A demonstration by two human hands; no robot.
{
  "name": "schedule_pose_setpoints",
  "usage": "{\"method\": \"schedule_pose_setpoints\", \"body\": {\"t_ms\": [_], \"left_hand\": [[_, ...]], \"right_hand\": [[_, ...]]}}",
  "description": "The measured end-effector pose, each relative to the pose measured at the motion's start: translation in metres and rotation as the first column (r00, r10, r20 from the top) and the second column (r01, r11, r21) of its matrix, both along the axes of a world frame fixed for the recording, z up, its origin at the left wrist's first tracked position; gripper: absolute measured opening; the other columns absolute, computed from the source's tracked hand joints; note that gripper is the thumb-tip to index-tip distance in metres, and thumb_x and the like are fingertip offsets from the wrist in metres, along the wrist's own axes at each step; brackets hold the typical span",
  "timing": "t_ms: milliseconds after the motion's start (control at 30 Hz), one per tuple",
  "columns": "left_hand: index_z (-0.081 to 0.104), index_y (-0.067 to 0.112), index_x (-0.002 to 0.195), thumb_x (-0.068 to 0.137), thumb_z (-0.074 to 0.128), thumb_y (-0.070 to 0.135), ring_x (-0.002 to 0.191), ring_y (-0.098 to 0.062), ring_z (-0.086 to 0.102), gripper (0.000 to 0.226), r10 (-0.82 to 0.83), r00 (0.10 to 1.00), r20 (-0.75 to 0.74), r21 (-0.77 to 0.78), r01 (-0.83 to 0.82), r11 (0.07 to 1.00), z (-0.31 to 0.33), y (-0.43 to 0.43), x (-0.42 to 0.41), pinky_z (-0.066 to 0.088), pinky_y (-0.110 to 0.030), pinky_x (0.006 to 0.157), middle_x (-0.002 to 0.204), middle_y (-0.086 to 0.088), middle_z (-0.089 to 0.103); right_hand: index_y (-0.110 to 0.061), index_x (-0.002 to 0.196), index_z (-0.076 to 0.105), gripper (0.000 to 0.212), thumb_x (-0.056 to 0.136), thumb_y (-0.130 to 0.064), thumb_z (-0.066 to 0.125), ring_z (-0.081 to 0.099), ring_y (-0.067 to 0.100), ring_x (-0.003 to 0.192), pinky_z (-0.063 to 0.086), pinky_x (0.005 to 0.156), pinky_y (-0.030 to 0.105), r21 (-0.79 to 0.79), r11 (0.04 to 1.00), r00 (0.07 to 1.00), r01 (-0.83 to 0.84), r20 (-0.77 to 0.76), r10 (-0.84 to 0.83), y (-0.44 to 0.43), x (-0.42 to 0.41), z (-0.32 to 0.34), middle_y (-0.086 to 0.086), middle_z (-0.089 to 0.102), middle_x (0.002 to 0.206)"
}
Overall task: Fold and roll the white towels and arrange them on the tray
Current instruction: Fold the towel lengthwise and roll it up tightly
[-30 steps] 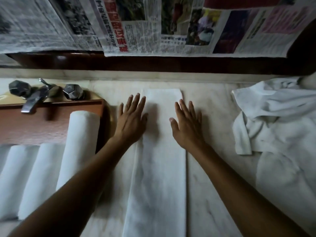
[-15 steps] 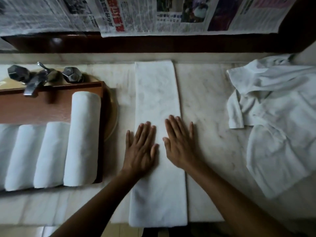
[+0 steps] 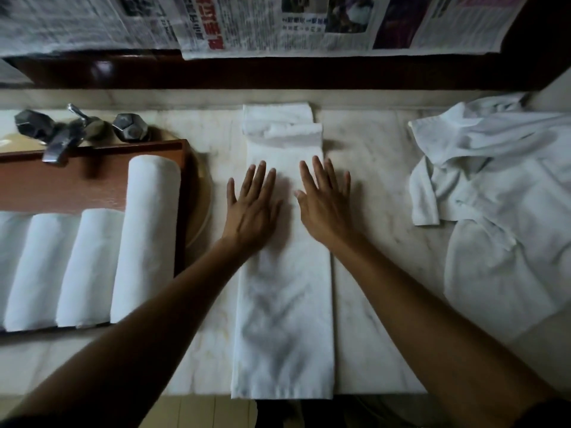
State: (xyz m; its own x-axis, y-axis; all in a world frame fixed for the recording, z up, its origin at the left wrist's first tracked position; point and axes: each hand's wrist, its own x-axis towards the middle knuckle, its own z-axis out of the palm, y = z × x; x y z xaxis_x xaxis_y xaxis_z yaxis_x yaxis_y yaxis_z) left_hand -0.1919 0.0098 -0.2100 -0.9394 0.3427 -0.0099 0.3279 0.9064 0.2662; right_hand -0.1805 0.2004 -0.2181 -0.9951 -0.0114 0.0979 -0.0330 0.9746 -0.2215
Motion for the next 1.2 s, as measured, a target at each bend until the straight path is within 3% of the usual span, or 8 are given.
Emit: {"method": "schedule_pose_setpoints", "body": {"t_ms": [133, 267, 467, 567, 667, 1000, 1200], "left_hand": [[0.023, 0.018, 0.163, 0.102, 0.036, 0.034, 0.159, -0.02, 0.003, 0.064, 0.038, 0.999, -0.037, 0.154, -0.032, 0.988, 0.009, -0.008, 0.117, 0.008, -0.058, 0.124, 0.172, -0.003, 0.01], [0.025, 0.019, 0.162, 0.106, 0.034, 0.038, 0.158, -0.021, 0.01, 0.06, -0.046, 0.999, -0.014, 0.132, 0.048, 0.99, -0.017, -0.031, 0.175, 0.018, -0.064, 0.12, 0.171, 0.0, 0.012], [0.012, 0.015, 0.164, 0.108, 0.028, 0.045, 0.159, -0.025, 0.0, 0.065, 0.028, 0.999, 0.043, 0.173, -0.035, 0.984, -0.015, -0.071, 0.173, 0.018, -0.059, 0.125, 0.172, -0.004, 0.002], [0.013, 0.018, 0.164, 0.108, 0.021, 0.046, 0.159, -0.02, 0.001, 0.063, 0.01, 1.0, 0.026, 0.128, -0.013, 0.992, 0.001, -0.049, 0.211, 0.007, -0.057, 0.126, 0.172, -0.002, 0.004], [0.019, 0.02, 0.163, 0.108, 0.018, 0.045, 0.159, -0.018, 0.004, 0.061, -0.08, 0.996, 0.044, 0.115, 0.074, 0.991, -0.007, -0.033, 0.237, 0.012, -0.06, 0.124, 0.172, 0.0, 0.008], [0.02, 0.025, 0.163, 0.107, 0.017, 0.047, 0.159, -0.017, 0.001, 0.06, -0.103, 0.994, 0.042, 0.035, 0.102, 0.994, -0.013, -0.042, 0.151, 0.009, -0.061, 0.123, 0.171, 0.002, 0.009], [0.006, 0.029, 0.164, 0.109, 0.02, 0.049, 0.157, -0.013, -0.016, 0.061, -0.12, 0.985, 0.128, 0.149, 0.1, 0.984, -0.024, -0.073, 0.143, 0.005, -0.057, 0.126, 0.171, 0.01, -0.008]], "right_hand": [[-0.021, 0.162, 0.028, 0.063, 0.102, -0.033, 0.042, 0.012, 0.027, 0.158, 0.013, 0.122, 0.063, -0.128, 0.99, 0.998, 0.054, -0.01, -0.056, -0.029, 0.123, 0.012, 0.005, 0.021, 0.17], [-0.023, 0.162, 0.03, 0.06, 0.105, -0.043, 0.041, 0.014, 0.025, 0.158, 0.015, 0.12, 0.066, 0.028, 0.999, 0.999, -0.037, 0.034, 0.036, -0.043, 0.21, -0.004, 0.003, 0.019, 0.171], [-0.021, 0.162, 0.027, 0.062, 0.106, -0.047, 0.034, 0.013, 0.029, 0.158, 0.013, 0.12, 0.068, 0.084, 0.988, 0.988, 0.129, 0.074, -0.135, -0.013, 0.216, -0.006, 0.003, 0.018, 0.171], [-0.021, 0.163, 0.025, 0.063, 0.105, -0.043, 0.038, 0.013, 0.027, 0.158, 0.014, 0.122, 0.065, 0.02, 0.994, 0.993, 0.103, 0.054, -0.104, -0.039, 0.241, 0.001, 0.005, 0.015, 0.171], [-0.024, 0.163, 0.026, 0.063, 0.105, -0.047, 0.032, 0.012, 0.026, 0.158, 0.02, 0.12, 0.065, 0.039, 0.998, 0.996, 0.042, 0.082, -0.045, -0.06, 0.257, -0.005, 0.004, 0.014, 0.172], [-0.028, 0.162, 0.029, 0.057, 0.107, -0.047, 0.027, 0.012, 0.024, 0.158, 0.007, 0.122, 0.064, 0.02, 0.998, 0.993, 0.056, 0.1, -0.058, -0.046, 0.177, -0.006, -0.001, 0.018, 0.171], [-0.03, 0.164, 0.019, 0.06, 0.108, -0.052, 0.015, 0.007, 0.025, 0.159, 0.005, 0.122, 0.066, 0.032, 0.995, 0.985, 0.097, 0.142, -0.101, -0.021, 0.199, -0.012, -0.006, 0.015, 0.171]]}}
